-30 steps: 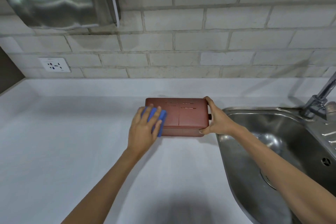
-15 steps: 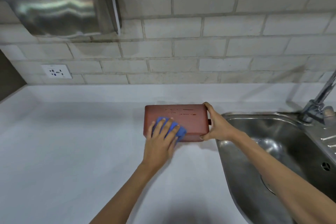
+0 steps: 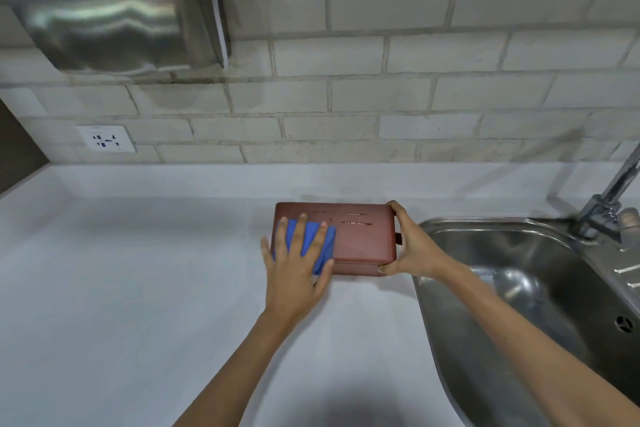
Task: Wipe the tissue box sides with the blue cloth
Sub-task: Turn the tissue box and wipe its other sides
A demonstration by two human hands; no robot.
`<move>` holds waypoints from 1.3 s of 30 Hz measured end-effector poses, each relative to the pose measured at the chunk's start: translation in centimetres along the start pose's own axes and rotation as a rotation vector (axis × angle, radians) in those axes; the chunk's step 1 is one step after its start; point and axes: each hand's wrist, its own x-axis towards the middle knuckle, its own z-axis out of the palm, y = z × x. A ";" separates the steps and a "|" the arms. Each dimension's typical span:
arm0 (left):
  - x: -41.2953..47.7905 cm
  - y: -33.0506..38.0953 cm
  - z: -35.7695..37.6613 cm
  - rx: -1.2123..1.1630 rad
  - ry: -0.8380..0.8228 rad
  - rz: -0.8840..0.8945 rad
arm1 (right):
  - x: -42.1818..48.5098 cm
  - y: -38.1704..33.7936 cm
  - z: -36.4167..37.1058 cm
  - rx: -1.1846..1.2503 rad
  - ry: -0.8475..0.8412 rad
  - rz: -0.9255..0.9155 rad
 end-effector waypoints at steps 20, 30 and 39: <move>1.5 0.2 -0.8 -0.153 0.105 -0.175 | -0.1 0.0 0.9 -0.011 0.026 -0.036; 0.1 2.9 0.1 -0.140 0.078 0.172 | -0.2 0.3 1.1 0.020 0.067 -0.016; 4.1 7.5 0.2 -0.212 0.008 0.078 | -0.4 0.9 1.6 0.071 0.071 -0.052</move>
